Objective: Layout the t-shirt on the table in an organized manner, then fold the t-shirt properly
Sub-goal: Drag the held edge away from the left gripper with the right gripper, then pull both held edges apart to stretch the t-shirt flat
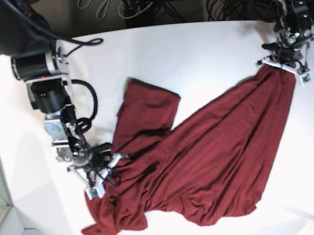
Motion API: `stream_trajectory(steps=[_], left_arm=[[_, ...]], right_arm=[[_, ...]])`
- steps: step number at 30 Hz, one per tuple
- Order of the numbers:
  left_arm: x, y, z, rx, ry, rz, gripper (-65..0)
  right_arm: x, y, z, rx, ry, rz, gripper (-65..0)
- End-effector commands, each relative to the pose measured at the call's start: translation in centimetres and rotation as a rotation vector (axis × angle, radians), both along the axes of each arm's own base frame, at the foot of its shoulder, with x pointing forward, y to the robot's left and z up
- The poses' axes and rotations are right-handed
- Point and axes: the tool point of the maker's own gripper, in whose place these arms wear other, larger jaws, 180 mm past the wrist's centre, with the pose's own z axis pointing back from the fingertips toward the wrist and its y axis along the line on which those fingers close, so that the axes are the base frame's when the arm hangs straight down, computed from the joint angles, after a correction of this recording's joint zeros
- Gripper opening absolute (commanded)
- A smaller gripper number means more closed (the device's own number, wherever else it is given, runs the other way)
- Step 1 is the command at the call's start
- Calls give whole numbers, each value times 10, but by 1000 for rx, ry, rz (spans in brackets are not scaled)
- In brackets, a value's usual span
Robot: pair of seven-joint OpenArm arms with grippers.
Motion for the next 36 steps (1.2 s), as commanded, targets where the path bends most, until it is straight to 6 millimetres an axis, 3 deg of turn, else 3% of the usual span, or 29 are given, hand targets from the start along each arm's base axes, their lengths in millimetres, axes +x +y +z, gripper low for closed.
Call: stream_trajectory(steps=[1,4,7,9,13,19,23,26,31,36], left_arm=[[8,7,12,24,-34,1,-650],[10,6,14,24,-41,-3,-650],[11,6,16,23,-48,-3,-650],[15,5,20,23,-65,-7,-650],[28,-4,39,24,-122,-30,-650],[46,-26,66,-6,-223,-42,-650],[49,-32,73,-6,-243,-56,-650],[49,-31,72,-3,-242,-52,-650],[46,-27,71,4,-234,-50,-650],[35,-27,63,5,-205,-51,-650]], right_arm=[[28,-6,42,7,-113,-17,-650],[33,-19,70,-17,-200,-24,-650],[33,-24,113,-45,-335,-16,-650],[23,-44,140,-86,-402,-38,-650],[-4,-73,188,-133,-477,-104,-650],[-69,-104,233,-208,-596,-193,-650],[-112,-123,240,-246,-619,-263,-650],[-144,-139,232,-256,-597,-341,-650],[-192,-166,192,-268,-467,-461,-650],[-228,-175,157,-265,-349,-524,-650]])
